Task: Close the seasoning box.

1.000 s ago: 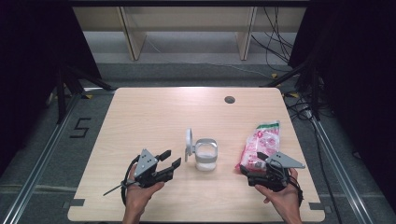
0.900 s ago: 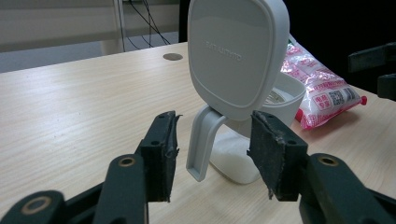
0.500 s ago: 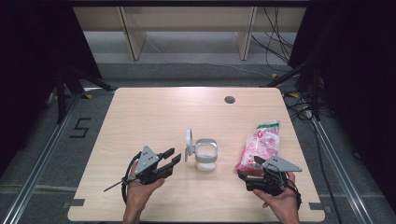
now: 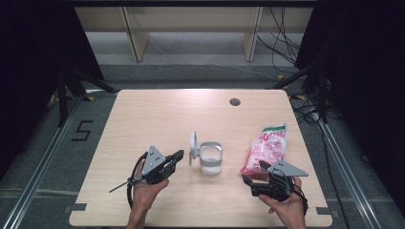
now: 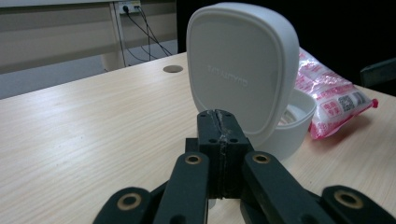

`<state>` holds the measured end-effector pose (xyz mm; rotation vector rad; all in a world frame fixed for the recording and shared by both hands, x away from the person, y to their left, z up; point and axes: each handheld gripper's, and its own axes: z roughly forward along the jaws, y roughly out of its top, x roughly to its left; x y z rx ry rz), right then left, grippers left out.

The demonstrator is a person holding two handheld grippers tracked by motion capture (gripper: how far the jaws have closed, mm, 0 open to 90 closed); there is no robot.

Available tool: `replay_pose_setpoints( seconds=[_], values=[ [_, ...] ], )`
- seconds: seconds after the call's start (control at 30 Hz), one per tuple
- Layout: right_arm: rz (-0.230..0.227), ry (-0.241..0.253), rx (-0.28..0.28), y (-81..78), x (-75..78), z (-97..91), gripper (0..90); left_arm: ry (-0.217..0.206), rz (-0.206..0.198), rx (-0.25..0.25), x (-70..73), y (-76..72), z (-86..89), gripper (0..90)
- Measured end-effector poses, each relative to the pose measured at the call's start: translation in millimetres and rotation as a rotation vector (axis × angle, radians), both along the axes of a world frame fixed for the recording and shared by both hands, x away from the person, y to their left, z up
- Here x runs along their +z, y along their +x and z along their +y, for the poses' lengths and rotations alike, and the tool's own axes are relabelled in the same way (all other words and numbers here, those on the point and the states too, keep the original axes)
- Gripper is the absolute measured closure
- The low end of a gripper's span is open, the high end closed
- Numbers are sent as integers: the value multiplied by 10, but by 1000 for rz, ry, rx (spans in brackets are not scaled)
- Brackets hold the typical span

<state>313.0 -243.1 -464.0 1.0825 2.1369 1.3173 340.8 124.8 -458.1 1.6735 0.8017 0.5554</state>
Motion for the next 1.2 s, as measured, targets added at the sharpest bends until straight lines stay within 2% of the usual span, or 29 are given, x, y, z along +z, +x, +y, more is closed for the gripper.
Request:
replay_pose_setpoints(
  seconds=[0.1, 0.17, 0.2, 0.23, 0.27, 0.33, 0.37, 0.43, 0.53, 0.57, 0.6, 0.63, 0.73, 0.93, 0.97, 1.03, 1.2],
  values=[
    [0, 2, 0, -1, 2, 2, 188, 2, -16, -9, 36, -12, -22, 892],
    [10, 10, -7, -15, 1, 14, 189, 18, -24, -16, 62, -11, -27, 892],
    [12, 6, -9, -11, 3, 15, 190, 0, -11, -8, 66, -15, -41, 892],
    [10, 3, -9, -13, 5, 17, 190, 12, -21, -13, 73, -6, -37, 892],
    [2, -22, 17, -11, 7, -7, 190, 13, -22, -11, 78, -6, -40, 893],
    [4, -15, 19, -11, 5, -3, 190, 13, -23, -13, 86, -8, -47, 892],
    [6, 2, 7, -16, 9, 9, 190, -3, -22, -12, 85, -8, -58, 892],
    [16, -1, -3, -29, 14, 12, 190, 24, -29, -18, 109, -8, -53, 893],
    [-2, -5, 11, -14, 1, 12, 190, 17, -30, -19, 130, -5, -59, 893],
    [-11, -25, 26, -9, 0, -3, 190, 12, -36, -25, 133, 3, -61, 893],
    [8, -26, 21, -26, 15, 2, 190, 3, -32, -24, 135, 4, -72, 893],
    [10, -10, 13, -28, 15, 15, 190, 19, -32, -26, 147, 4, -71, 893],
    [13, -3, 17, -34, 17, 20, 190, 5, -28, -36, 147, 19, -112, 893],
    [10, -5, 20, -31, 12, 17, 190, 14, -31, -51, 175, 35, -170, 893],
    [18, 11, 8, -39, 5, 26, 190, 18, -34, -53, 182, 37, -173, 893],
    [19, -12, 17, -42, -1, 19, 192, 7, -29, -48, 189, 39, -187, 893],
    [14, -19, 20, -50, 6, 19, 195, 15, -40, -53, 214, 49, -197, 893]
  ],
)
